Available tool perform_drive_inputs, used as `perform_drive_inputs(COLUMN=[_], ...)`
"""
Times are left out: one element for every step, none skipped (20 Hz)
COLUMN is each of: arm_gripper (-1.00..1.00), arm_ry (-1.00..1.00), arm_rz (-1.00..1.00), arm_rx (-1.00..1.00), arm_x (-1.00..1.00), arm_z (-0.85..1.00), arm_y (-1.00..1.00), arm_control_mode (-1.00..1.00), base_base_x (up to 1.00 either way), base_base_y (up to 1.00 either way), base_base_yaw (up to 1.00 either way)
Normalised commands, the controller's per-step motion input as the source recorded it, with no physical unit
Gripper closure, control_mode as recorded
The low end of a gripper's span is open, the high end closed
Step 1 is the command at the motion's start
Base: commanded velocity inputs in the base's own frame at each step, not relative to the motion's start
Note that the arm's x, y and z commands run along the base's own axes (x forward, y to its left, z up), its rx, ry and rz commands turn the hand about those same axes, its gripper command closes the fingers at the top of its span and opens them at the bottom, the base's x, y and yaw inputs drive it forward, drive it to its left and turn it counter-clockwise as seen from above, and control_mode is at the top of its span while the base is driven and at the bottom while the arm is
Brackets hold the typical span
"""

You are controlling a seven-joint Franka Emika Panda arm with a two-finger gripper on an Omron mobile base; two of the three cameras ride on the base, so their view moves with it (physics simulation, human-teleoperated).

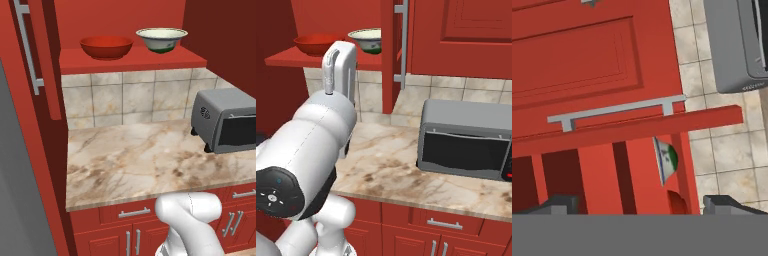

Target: Open the cabinet. Pick the bowls from the counter and place them in the cabinet. Then close the cabinet.

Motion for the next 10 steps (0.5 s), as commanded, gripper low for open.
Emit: perform_drive_inputs(arm_gripper=[-1.00, -1.00, -1.00, -1.00, -1.00, -1.00, -1.00, -1.00, -1.00, -1.00], arm_ry=[0.00, 0.00, 0.00, -0.05, -0.10, -0.12, -0.14, -0.14, -0.13, -0.12], arm_rz=[0.03, 0.03, 0.03, 0.03, 0.04, 0.05, 0.06, 0.06, 0.07, 0.08], arm_rx=[0.00, 0.00, 0.00, 0.00, 0.00, 0.00, 0.00, 0.00, 0.00, 0.00], arm_x=[0.00, 0.00, 0.00, 0.03, 0.03, 0.11, 0.10, 0.06, 0.05, 0.01], arm_z=[0.00, -0.06, -0.20, -0.44, -0.54, -0.70, -0.71, -0.71, -0.64, -0.55], arm_y=[-0.10, -0.03, 0.00, 0.00, 0.00, 0.00, 0.00, 0.00, -0.03, -0.10], arm_control_mode=[-1.00, -1.00, -1.00, -1.00, -1.00, -1.00, -1.00, -1.00, -1.00, -1.00], base_base_x=[0.00, 0.00, 0.00, 0.00, 0.00, 0.00, 0.00, 0.00, 0.00, 0.00], base_base_y=[0.00, 0.00, 0.00, 0.00, 0.00, 0.00, 0.00, 0.00, 0.00, 0.00], base_base_yaw=[0.00, 0.00, 0.00, 0.00, 0.00, 0.00, 0.00, 0.00, 0.00, 0.00])
